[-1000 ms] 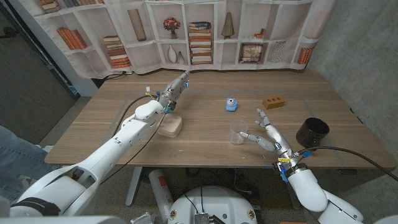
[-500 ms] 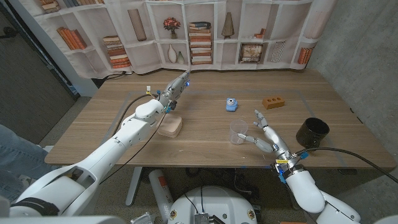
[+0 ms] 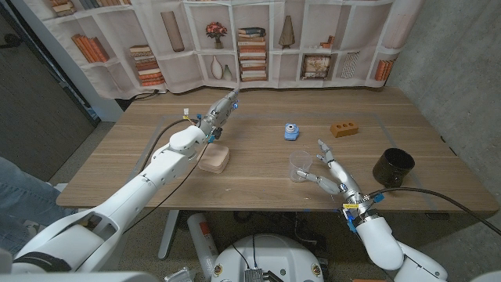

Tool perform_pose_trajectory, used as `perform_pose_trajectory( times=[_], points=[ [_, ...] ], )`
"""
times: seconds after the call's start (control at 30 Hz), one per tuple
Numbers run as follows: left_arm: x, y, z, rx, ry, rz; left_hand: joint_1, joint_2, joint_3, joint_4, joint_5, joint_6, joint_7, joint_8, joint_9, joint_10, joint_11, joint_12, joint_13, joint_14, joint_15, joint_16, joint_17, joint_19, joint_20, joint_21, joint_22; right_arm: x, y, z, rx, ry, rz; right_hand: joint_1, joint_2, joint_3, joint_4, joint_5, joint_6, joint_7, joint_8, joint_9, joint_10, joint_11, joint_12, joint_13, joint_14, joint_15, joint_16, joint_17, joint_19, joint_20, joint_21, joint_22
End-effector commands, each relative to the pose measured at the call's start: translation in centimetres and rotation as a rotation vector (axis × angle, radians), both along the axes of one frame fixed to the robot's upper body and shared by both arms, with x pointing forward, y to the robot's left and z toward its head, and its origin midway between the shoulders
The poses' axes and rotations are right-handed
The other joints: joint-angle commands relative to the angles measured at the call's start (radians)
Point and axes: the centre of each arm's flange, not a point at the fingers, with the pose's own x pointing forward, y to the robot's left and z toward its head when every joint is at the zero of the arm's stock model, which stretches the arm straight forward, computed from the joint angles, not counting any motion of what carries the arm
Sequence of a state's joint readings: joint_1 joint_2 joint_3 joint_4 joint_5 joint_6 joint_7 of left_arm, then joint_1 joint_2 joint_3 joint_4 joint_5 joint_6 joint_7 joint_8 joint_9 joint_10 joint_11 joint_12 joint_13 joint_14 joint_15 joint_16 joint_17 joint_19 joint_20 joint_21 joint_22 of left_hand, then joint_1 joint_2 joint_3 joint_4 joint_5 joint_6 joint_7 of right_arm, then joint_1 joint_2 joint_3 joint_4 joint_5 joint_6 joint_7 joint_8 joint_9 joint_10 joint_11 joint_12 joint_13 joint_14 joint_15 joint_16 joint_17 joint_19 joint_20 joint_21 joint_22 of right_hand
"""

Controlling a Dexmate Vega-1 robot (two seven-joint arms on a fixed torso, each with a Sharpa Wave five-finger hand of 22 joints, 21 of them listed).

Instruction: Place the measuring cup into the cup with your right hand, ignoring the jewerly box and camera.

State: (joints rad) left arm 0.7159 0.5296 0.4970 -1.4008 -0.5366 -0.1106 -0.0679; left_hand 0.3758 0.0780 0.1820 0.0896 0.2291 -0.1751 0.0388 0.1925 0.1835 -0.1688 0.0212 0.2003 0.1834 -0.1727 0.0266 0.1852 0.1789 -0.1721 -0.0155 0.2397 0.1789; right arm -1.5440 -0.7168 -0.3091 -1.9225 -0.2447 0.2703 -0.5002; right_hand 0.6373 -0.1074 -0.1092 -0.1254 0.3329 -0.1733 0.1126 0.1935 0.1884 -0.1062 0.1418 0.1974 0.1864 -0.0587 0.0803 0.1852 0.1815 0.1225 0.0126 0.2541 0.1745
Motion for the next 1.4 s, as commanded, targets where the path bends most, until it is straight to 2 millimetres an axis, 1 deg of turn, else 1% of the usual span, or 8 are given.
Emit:
perform_pose_trajectory(
  times=[0.03, 0.2, 0.67, 0.87, 1.4],
  points=[
    [-0.4, 0.0, -0.2, 0.004, 0.001, 0.003, -0.001, 0.008, 0.001, -0.002, 0.0, -0.002, -0.008, 0.002, 0.005, -0.023, 0.009, 0.004, 0.004, -0.08, 0.005, 0.001, 0.004, -0.121, 0.003, -0.005, 0.005, 0.5, 0.5, -0.8, 0.017, -0.035, -0.023, 0.017, 0.0, -0.007, 0.0, 0.009, -0.011, 0.003, 0.009, 0.002, 0.005, -0.002, 0.008, -0.001, -0.001, -0.001, 0.003, 0.0, 0.009, -0.002, -0.005, 0.002],
    [-0.6, -0.2, -0.2, 0.005, -0.003, 0.004, -0.001, 0.008, 0.001, -0.002, 0.0, -0.002, -0.009, 0.002, 0.005, -0.023, 0.008, 0.004, 0.004, -0.08, 0.005, 0.001, 0.004, -0.121, 0.003, -0.005, 0.005, 0.7, 0.6, -1.1, 0.015, -0.04, -0.03, 0.022, 0.002, -0.008, 0.0, 0.013, -0.008, -0.001, 0.01, 0.002, 0.01, -0.008, 0.01, -0.001, 0.003, -0.003, 0.004, 0.0, 0.012, -0.003, -0.007, 0.002],
    [-0.7, -0.4, -0.4, 0.008, 0.004, 0.002, -0.001, 0.009, 0.0, -0.002, -0.001, -0.001, -0.009, 0.003, 0.005, -0.023, 0.007, 0.004, 0.004, -0.08, 0.005, 0.001, 0.004, -0.12, 0.003, -0.007, 0.005, 1.4, 1.3, -1.2, -0.021, -0.027, -0.032, 0.031, 0.008, -0.011, 0.0, 0.022, -0.005, -0.002, 0.009, 0.002, 0.014, -0.012, 0.011, -0.001, 0.008, -0.006, 0.005, 0.0, 0.021, -0.002, -0.013, 0.002],
    [-0.7, 0.0, -0.3, 0.004, 0.005, 0.007, -0.001, 0.009, 0.0, -0.003, -0.002, -0.002, -0.01, 0.003, 0.005, -0.023, 0.007, 0.004, 0.004, -0.08, 0.006, 0.001, 0.004, -0.121, 0.003, -0.008, 0.005, 1.7, 1.8, -1.1, -0.051, -0.009, -0.032, 0.035, 0.011, -0.012, 0.001, 0.028, 0.002, -0.002, 0.01, 0.002, 0.022, -0.012, 0.014, -0.001, 0.016, -0.01, 0.007, 0.0, 0.03, -0.001, -0.015, 0.003],
    [-0.7, 0.5, -0.3, -0.002, 0.005, 0.012, 0.0, 0.01, -0.002, -0.003, -0.003, -0.001, -0.012, 0.003, 0.005, -0.024, 0.007, 0.004, 0.004, -0.081, 0.004, 0.001, 0.004, -0.121, 0.006, -0.011, 0.005, 2.5, 2.2, -0.9, -0.033, -0.013, -0.032, 0.045, 0.02, -0.015, 0.003, 0.04, 0.016, -0.006, 0.013, 0.002, 0.042, -0.015, 0.02, -0.001, 0.035, -0.02, 0.011, 0.0, 0.048, -0.003, -0.018, 0.003]
  ],
)
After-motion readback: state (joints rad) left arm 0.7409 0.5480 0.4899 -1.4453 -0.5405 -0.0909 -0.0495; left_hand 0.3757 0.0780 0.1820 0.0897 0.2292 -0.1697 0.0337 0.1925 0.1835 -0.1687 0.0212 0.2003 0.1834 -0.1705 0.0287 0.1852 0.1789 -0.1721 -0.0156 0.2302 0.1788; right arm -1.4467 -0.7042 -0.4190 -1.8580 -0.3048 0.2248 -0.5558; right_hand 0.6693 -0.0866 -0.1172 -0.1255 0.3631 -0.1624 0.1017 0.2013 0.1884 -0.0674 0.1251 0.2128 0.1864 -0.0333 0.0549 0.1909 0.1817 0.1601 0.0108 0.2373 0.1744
